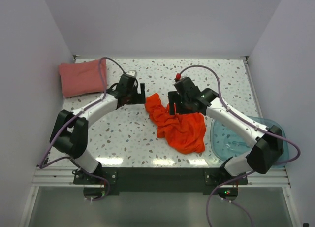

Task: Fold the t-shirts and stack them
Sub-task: Flatten the tshirt out

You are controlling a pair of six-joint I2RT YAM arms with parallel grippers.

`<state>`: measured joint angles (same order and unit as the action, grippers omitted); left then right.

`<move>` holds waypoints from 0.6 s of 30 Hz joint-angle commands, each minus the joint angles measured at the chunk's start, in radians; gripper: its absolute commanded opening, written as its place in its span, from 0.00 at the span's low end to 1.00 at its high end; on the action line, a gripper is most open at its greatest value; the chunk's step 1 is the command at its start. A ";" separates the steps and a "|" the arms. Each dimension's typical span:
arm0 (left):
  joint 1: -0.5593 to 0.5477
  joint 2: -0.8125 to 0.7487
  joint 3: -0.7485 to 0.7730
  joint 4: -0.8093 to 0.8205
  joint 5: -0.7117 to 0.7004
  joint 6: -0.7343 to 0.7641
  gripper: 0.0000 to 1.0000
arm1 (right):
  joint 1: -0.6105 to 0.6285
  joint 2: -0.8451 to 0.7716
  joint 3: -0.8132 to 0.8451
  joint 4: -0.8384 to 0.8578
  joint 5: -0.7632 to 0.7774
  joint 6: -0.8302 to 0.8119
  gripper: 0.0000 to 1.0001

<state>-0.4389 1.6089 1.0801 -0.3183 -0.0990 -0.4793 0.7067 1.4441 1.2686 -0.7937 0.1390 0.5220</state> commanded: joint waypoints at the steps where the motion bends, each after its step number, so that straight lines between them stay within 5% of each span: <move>1: 0.000 0.069 0.108 0.078 0.050 -0.002 0.94 | 0.004 0.091 0.069 0.083 0.005 -0.034 0.70; 11: -0.073 0.288 0.299 0.081 0.119 -0.018 0.91 | 0.004 0.297 0.098 0.126 0.042 -0.030 0.64; 18: -0.096 0.408 0.401 0.050 0.104 -0.027 0.90 | 0.004 0.288 0.043 0.134 0.033 0.000 0.56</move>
<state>-0.5308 1.9869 1.4162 -0.2726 0.0029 -0.4900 0.7067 1.7641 1.3308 -0.6827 0.1474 0.5011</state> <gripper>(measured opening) 0.904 0.568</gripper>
